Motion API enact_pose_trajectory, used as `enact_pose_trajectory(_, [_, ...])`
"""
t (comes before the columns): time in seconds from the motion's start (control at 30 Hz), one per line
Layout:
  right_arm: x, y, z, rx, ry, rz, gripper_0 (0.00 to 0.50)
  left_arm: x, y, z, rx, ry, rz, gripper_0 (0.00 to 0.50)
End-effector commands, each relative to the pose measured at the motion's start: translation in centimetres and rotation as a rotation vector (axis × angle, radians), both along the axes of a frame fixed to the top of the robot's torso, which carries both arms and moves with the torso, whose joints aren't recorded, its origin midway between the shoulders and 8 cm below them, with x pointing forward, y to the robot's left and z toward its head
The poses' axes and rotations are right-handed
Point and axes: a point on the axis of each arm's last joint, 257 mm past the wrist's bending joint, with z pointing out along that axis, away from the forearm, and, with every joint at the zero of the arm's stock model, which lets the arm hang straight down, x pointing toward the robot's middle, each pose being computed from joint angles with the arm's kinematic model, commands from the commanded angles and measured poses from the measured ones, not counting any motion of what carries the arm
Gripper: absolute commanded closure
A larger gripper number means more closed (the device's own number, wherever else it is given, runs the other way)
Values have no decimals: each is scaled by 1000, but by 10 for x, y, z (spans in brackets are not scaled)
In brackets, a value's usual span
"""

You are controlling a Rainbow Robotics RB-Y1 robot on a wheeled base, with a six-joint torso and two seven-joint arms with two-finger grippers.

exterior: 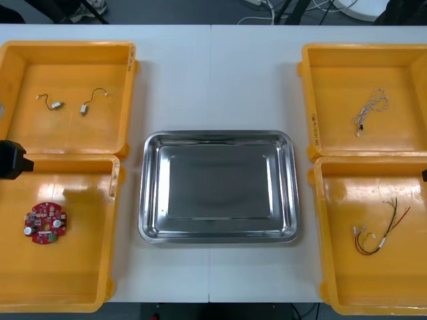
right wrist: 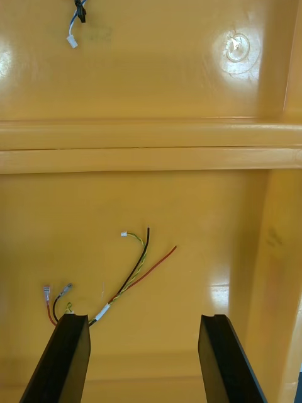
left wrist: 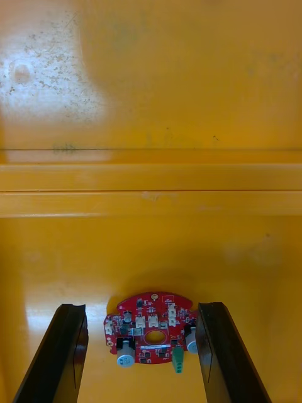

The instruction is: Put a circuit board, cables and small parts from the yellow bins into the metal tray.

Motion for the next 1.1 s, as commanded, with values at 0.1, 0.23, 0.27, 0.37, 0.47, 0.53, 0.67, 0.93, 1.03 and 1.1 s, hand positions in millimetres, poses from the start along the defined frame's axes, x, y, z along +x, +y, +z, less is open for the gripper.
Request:
enact_pose_trajectory(0.1, [3,-7,16,-25,-43,-1,0,-3,17,17,105,-27,-85,0])
enact_pose_trajectory(0.23, [3,-7,16,-25,-43,-1,0,-3,17,17,105,-27,-85,0])
enact_pose_trajectory(0.27, [3,-7,16,-25,-43,-1,0,-3,17,17,105,-27,-85,0])
enact_pose_trajectory(0.37, [3,-7,16,-25,-43,-1,0,-3,17,17,105,-27,-85,0])
enact_pose_trajectory(0.47, [3,-7,16,-25,-43,-1,0,-3,17,17,105,-27,-85,0])
enact_pose_trajectory(0.53, [3,-7,16,-25,-43,-1,0,-3,17,17,105,-27,-85,0])
enact_pose_trajectory(0.67, [3,-7,16,-25,-43,-1,0,-3,17,17,105,-27,-85,0])
enact_pose_trajectory(0.93, [3,-7,16,-25,-43,-1,0,-3,17,17,105,-27,-85,0])
enact_pose_trajectory(1.03, [3,-7,16,-25,-43,-1,0,-3,17,17,105,-27,-85,0])
enact_pose_trajectory(1.1, [3,-7,16,-25,-43,-1,0,-3,17,17,105,-27,-85,0])
